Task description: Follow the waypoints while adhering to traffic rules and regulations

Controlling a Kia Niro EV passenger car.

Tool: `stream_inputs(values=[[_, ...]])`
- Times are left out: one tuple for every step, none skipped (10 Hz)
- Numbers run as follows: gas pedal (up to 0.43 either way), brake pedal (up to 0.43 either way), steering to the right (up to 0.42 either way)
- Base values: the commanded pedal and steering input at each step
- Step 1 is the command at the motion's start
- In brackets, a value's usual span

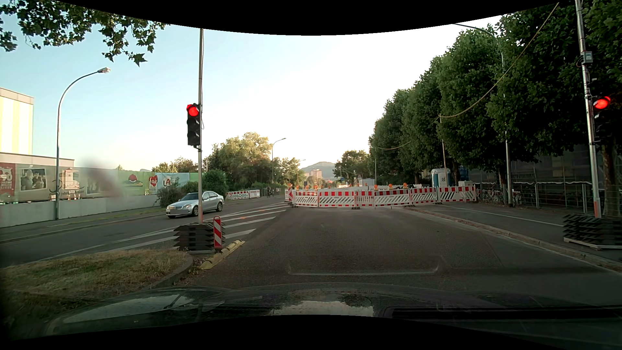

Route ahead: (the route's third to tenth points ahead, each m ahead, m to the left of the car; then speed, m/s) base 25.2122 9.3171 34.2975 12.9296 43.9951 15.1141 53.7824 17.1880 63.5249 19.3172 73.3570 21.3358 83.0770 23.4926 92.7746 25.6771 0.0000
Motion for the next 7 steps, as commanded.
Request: stream_inputs(values=[[0.0, 0.372, -0.003], [0.0, 0.372, -0.003], [0.0, 0.372, -0.002], [0.0, 0.372, -0.003], [0.0, 0.372, -0.003], [0.0, 0.372, -0.003], [0.0, 0.372, -0.003]])
